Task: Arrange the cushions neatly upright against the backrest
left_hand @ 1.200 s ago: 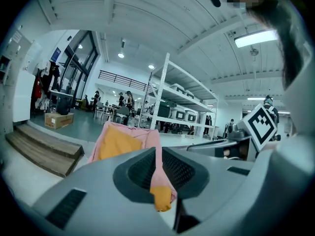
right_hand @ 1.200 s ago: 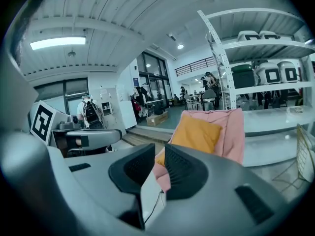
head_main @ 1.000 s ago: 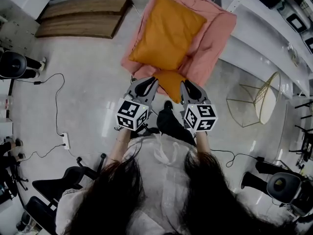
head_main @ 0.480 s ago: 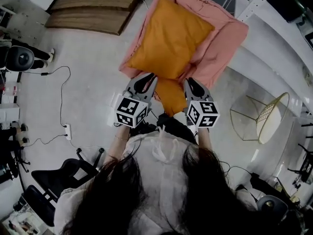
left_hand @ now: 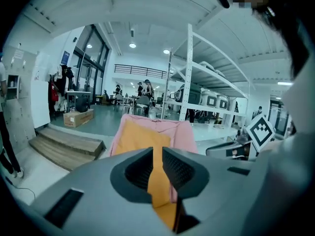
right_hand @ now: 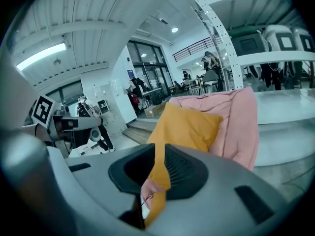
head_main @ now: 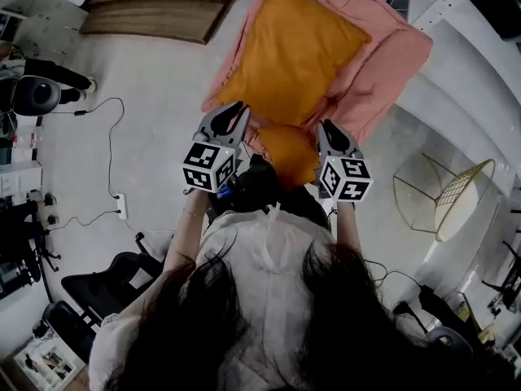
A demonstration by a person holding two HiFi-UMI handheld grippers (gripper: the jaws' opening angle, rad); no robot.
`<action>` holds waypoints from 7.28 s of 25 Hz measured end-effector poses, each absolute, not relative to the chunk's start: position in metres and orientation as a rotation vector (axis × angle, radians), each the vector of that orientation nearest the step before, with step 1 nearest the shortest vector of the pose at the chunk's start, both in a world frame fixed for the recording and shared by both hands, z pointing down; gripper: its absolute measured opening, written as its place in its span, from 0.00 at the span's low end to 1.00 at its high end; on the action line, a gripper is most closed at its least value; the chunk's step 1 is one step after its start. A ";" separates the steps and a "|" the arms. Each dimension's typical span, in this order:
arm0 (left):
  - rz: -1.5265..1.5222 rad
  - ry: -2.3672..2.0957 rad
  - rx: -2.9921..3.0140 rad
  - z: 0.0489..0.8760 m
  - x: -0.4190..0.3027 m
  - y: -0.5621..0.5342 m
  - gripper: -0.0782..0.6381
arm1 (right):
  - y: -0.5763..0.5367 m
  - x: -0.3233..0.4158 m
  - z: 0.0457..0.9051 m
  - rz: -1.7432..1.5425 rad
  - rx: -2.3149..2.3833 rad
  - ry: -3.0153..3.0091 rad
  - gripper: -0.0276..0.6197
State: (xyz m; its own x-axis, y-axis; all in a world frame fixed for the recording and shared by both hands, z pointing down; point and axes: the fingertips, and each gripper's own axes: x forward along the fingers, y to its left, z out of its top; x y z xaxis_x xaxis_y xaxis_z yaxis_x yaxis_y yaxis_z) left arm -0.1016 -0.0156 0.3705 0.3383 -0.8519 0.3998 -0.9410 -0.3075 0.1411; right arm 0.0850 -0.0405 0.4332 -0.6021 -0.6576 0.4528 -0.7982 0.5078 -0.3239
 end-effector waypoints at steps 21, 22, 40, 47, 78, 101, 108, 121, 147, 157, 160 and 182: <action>0.604 -1.316 2.236 0.479 -0.172 -0.180 0.39 | -0.161 0.074 0.541 0.965 1.263 -2.369 0.16; 0.629 -1.310 2.225 0.487 -0.172 -0.185 0.41 | -0.169 0.075 0.552 1.002 1.246 -2.370 0.17; 0.544 -1.110 1.988 0.586 -0.182 -0.251 0.55 | -0.247 0.089 0.709 1.652 1.114 -2.343 0.46; 0.621 -1.140 1.977 0.597 -0.179 -0.254 0.53 | -0.241 0.085 0.707 1.662 1.243 -2.250 0.33; 0.622 -1.123 2.455 0.500 -0.127 -0.268 0.32 | -0.226 0.151 0.513 0.971 1.558 -2.343 0.11; 0.767 -1.044 2.344 0.634 -0.122 -0.335 0.33 | -0.267 0.155 0.633 0.898 1.356 -2.059 0.11; 0.772 -1.111 2.256 0.655 -0.120 -0.346 0.34 | -0.281 0.156 0.651 0.929 1.370 -2.010 0.11; 0.552 -1.096 2.108 0.635 -0.144 -0.286 0.43 | -0.231 0.173 0.617 1.155 1.542 -2.051 0.33; 0.938 -0.482 2.040 0.795 -0.030 -0.089 0.44 | 0.052 0.152 0.642 1.644 1.529 -1.803 0.35; 1.008 -0.407 1.887 0.844 -0.013 -0.064 0.53 | 0.095 0.155 0.682 1.709 1.506 -1.475 0.42; 0.949 -0.431 1.838 0.854 -0.007 -0.063 0.53 | 0.101 0.156 0.704 1.775 1.543 -1.436 0.42; 0.738 -0.581 1.799 0.800 -0.042 -0.041 0.31 | 0.106 0.122 0.678 1.852 1.244 -1.602 0.15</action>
State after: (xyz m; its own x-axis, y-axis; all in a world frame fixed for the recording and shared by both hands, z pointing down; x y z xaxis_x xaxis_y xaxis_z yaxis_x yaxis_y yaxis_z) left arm -0.0421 -0.0406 0.8004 0.6908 -0.0402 0.7219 -0.6925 -0.3240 0.6446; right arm 0.1218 0.1060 0.6779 -0.5286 -0.2483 0.8118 -0.7676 -0.2687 -0.5820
